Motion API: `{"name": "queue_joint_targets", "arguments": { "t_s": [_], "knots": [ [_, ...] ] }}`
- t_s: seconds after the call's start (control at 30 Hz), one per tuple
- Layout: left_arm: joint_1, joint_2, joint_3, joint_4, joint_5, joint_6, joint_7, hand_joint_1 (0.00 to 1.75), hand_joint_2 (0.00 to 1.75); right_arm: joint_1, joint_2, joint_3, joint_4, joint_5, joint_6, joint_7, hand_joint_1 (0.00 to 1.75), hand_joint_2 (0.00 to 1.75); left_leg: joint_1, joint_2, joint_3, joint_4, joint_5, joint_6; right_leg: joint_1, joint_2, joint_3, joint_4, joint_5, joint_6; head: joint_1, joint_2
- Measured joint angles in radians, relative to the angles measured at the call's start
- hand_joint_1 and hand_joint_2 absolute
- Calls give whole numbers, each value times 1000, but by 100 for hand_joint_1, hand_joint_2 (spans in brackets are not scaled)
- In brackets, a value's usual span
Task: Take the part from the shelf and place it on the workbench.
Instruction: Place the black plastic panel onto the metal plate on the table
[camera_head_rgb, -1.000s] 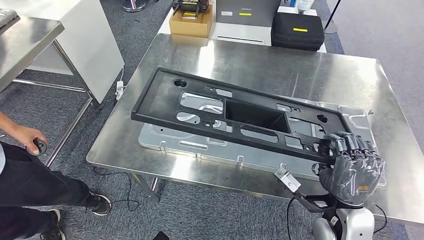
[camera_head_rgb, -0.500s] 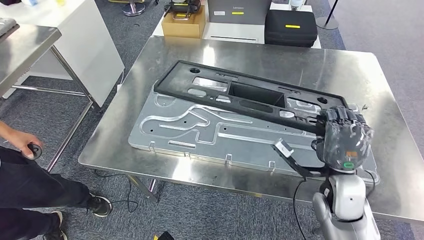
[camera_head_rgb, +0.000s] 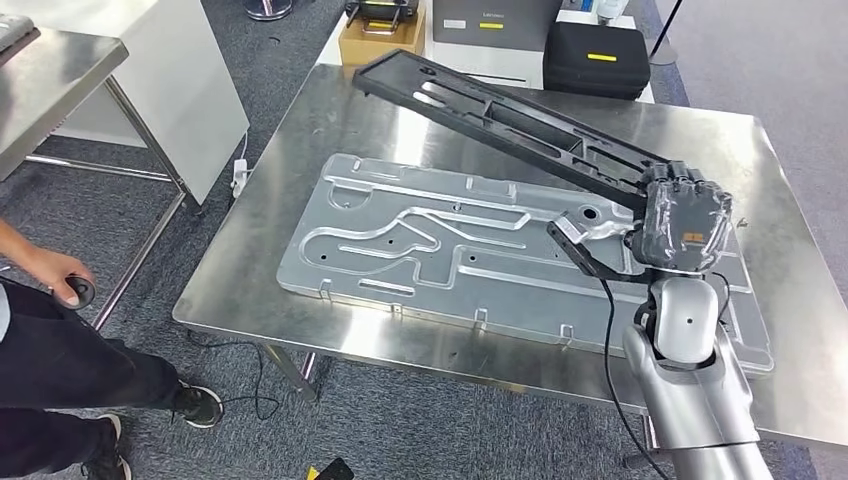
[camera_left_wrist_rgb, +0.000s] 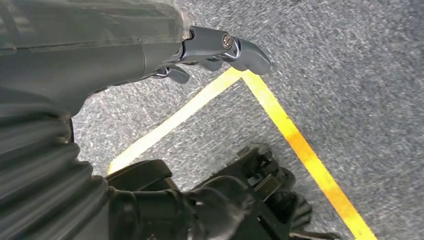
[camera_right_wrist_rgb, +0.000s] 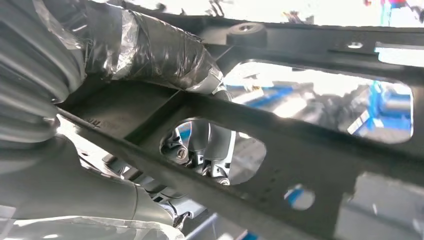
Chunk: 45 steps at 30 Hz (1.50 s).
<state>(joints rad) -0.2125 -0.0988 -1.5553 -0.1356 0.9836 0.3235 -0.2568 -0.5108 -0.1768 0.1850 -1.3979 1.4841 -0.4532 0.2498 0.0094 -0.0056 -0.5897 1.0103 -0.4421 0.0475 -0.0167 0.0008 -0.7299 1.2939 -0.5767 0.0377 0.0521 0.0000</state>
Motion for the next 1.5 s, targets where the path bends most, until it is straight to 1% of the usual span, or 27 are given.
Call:
{"name": "queue_joint_targets", "arguments": {
  "t_s": [0.03, 0.07, 0.13, 0.17, 0.23, 0.3, 0.37, 0.47, 0.5, 0.53, 0.57, 0.6, 0.63, 0.7, 0.8, 0.87, 0.93, 1.0, 1.03, 1.07, 1.13, 1.17, 1.23, 1.3, 1.37, 1.4, 1.5],
  "knots": [
    [0, -1, 0, 0, -5, 3, 4, 0, 0, -12, -6, 16, 16, 0, 19, 26, 174, 175, 0, 0, 0, 2, -1, 0, -1, 0, -10, 14, 8, 1, 0, 0],
    [0, -1, 0, 0, -10, 5, 7, 0, 0, -26, -14, 37, 33, 1, 37, 52, 175, 175, 0, -1, 0, 4, -3, -1, -3, 0, -1, -10, 34, 2, 0, 0],
    [-2, -3, 0, 0, -18, 9, 11, 0, 0, -64, -33, 85, 67, 1, 69, 98, 175, 175, 0, -2, 1, 12, -10, -5, -5, -1, 56, -136, 103, -1, 0, 0],
    [-3, -4, 0, 0, -21, 10, 13, 0, 0, -82, -42, 112, 84, 1, 81, 115, 175, 175, -1, -3, -1, 17, -12, -9, -4, 0, 83, -195, 123, -4, 0, 0],
    [-4, -5, 0, 0, -25, 11, 14, 0, 0, -112, -56, 161, 118, 2, 99, 138, 173, 175, -4, -3, -7, 21, -14, -17, 2, 2, 104, -245, 129, -12, 0, 0],
    [-5, -5, 0, 0, -26, 13, 15, 0, 0, -135, -63, 201, 152, 2, 115, 153, 172, 175, -6, -3, -11, 22, -14, -26, 2, 4, 102, -248, 130, -23, -1, 0],
    [-7, -6, 0, 0, -25, 16, 15, 0, 0, -155, -65, 235, 187, 2, 122, 159, 172, 175, -5, -2, -20, 46, -33, -34, -2, 3, 104, -253, 132, -36, -2, 0],
    [-8, -7, 0, 0, -23, 23, 16, 0, 0, -168, -68, 269, 233, 2, 117, 159, 173, 175, -1, 0, -97, 212, -114, -44, -2, -1, 107, -255, 131, -49, -3, 0],
    [-5, -7, 0, 0, -22, 26, 16, 0, 0, -166, -70, 278, 246, 2, 114, 158, 174, 175, 0, 0, -127, 272, -134, -45, -1, -1, 107, -255, 131, -50, -3, 0],
    [-3, -7, 0, 0, -21, 28, 16, 0, 0, -163, -73, 285, 256, 2, 109, 157, 174, 175, 0, 0, -144, 302, -136, -45, 0, -1, 107, -254, 131, -51, -3, 0],
    [-1, -7, 0, 0, -19, 31, 16, 0, 0, -158, -77, 291, 264, 2, 102, 155, 175, 175, 0, 0, -144, 294, -119, -44, 1, -1, 108, -253, 130, -51, -3, 0],
    [0, -7, 0, 0, -17, 35, 16, 0, 0, -153, -82, 296, 269, 2, 95, 153, 175, 175, 0, 0, -124, 248, -85, -41, 1, 0, 110, -253, 129, -50, -3, 0],
    [0, -6, 0, 0, -14, 38, 16, 0, 0, -147, -86, 299, 272, 2, 88, 152, 175, 175, 0, 0, -93, 176, -47, -36, 1, 0, 112, -252, 127, -49, -3, 0],
    [0, -6, 0, 0, -9, 44, 15, 0, 0, -136, -96, 305, 273, 2, 77, 151, 174, 175, -3, -1, -38, 61, -5, -29, 5, 1, 112, -251, 125, -43, -3, 0],
    [2, -6, 0, 0, -2, 48, 12, 0, 0, -110, -115, 307, 266, 2, 59, 145, 174, 175, -7, -2, -24, 25, -3, -22, 6, 0, 110, -255, 129, -27, -3, 0],
    [4, -6, 0, 0, 5, 52, 8, 0, 0, -77, -130, 298, 243, 2, 39, 135, 174, 175, -3, -2, -17, 13, 3, -11, 4, 0, 108, -244, 117, -16, -2, 0],
    [4, -6, 0, 0, 14, 57, 3, 0, 0, -34, -149, 278, 211, 2, 24, 123, 173, 175, 0, -2, -11, 3, 8, 0, 2, 0, 75, -167, 68, -6, -1, 0],
    [8, -6, 0, 0, 21, 61, -1, 0, 0, 13, -166, 253, 183, 2, 20, 113, 171, 175, 0, -2, -10, 3, 7, 5, 2, 0, 13, -39, 12, 1, -1, 0],
    [11, -6, 0, 0, 24, 62, -3, 0, 0, 36, -174, 241, 170, 2, 20, 108, 154, 175, 0, -3, -10, 4, 6, 5, 1, 0, -8, 2, 2, 4, -1, 0],
    [14, -5, 0, 0, 27, 63, -3, 0, 0, 57, -180, 230, 159, 2, 21, 105, 114, 175, 0, -3, -10, 6, 4, 5, 1, 0, -12, 7, 12, 6, -1, 0],
    [16, -5, 0, 0, 30, 63, -4, 0, 0, 83, -190, 210, 139, 2, 21, 103, 30, 175, 0, -2, -10, 11, 0, 2, -2, -1, 36, -93, 76, 5, -1, 0],
    [15, -5, 0, 0, 30, 63, -4, 0, 0, 89, -194, 201, 130, 2, 22, 102, 4, 175, -2, -2, -10, 14, -3, -2, -1, -1, 71, -162, 102, 2, -1, 0],
    [15, -5, 0, 0, 31, 64, -5, 0, 0, 98, -199, 184, 117, 2, 31, 100, 0, 87, -6, -1, -12, 20, -7, -10, 3, 0, 113, -247, 126, -8, -1, 0],
    [15, -5, 0, 0, 35, 65, -6, 0, 0, 110, -203, 172, 110, 2, 49, 92, 0, 0, -8, -1, -11, 19, -7, -19, 7, 2, 116, -257, 125, -19, -2, 0],
    [16, -4, 0, 0, 42, 66, -9, 0, 0, 123, -205, 162, 107, 2, 73, 75, 0, 0, -7, -1, -15, 29, -18, -28, 2, 0, 119, -261, 127, -32, -2, 0],
    [16, -4, 0, 0, 46, 67, -11, 0, 0, 129, -205, 157, 106, 2, 84, 66, 0, 0, -7, -1, -25, 56, -38, -33, -1, -2, 120, -263, 129, -40, -2, 0],
    [18, -3, 0, 0, 52, 69, -15, 0, 0, 147, -205, 142, 104, 2, 104, 48, 0, 0, -4, 0, -104, 236, -130, -43, -2, -3, 121, -264, 130, -50, -3, 0]
  ]
}}
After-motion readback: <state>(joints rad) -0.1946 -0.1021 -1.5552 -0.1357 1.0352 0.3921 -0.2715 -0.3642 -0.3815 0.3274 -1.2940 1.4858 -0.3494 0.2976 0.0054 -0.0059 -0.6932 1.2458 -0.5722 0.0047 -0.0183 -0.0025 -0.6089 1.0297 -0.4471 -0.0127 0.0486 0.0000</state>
